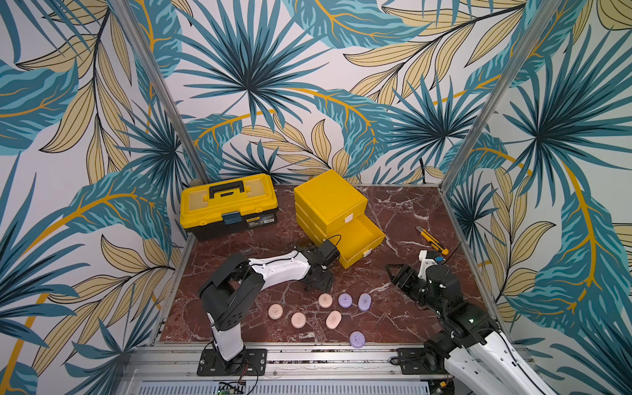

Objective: Put the bluetooth earphones in the drawer according to color
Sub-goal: Pick up the Bluetooth earphone from the center of the board, then place the bluetooth earphone in the drawer.

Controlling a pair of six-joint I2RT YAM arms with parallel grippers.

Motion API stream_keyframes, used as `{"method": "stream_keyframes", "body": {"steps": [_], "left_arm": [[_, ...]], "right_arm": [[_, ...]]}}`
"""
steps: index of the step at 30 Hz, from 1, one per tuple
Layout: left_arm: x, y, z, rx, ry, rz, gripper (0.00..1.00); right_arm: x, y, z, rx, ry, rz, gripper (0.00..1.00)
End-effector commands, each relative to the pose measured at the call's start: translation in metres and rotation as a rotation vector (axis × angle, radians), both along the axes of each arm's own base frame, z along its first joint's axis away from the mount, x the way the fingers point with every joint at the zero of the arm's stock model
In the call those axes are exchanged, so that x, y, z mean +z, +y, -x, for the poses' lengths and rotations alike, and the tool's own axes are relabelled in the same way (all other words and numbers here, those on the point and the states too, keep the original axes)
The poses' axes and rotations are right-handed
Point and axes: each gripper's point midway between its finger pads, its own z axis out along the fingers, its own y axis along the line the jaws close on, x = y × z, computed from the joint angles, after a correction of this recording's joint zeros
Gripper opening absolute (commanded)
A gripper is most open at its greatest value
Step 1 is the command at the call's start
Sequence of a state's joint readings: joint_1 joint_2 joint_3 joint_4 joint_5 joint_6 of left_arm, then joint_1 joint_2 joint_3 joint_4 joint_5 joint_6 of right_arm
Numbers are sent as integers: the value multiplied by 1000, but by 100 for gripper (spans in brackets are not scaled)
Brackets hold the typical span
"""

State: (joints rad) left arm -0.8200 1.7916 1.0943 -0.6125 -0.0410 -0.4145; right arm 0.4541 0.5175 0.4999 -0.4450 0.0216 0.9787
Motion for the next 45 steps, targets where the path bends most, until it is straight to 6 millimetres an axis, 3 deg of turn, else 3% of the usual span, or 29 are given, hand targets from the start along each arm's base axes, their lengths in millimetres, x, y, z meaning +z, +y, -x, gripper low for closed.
{"method": "stream_keyframes", "body": {"steps": [1, 10, 17, 30, 35, 39, 45], "left_arm": [[5, -12, -9, -15, -36, 26, 75], [6, -10, -11, -12, -46, 14, 61], [17, 0, -7, -6, -65, -2, 51], [119, 43, 18, 25, -220, 29, 44], [180, 18, 4, -21, -349, 159, 44], [223, -21, -14, -96, -456, 255, 43], [236, -80, -38, -211, -553, 303, 43]], "right_arm": [[-7, 0, 0, 5, 3, 10, 73], [-7, 0, 0, 5, 4, 7, 73], [-6, 0, 0, 4, -1, 4, 73], [-4, -1, 1, 0, -14, 3, 73], [0, -5, 3, -12, -28, 6, 73], [1, -10, 5, -27, -36, 11, 73], [5, -17, 10, -49, -42, 25, 73]]}}
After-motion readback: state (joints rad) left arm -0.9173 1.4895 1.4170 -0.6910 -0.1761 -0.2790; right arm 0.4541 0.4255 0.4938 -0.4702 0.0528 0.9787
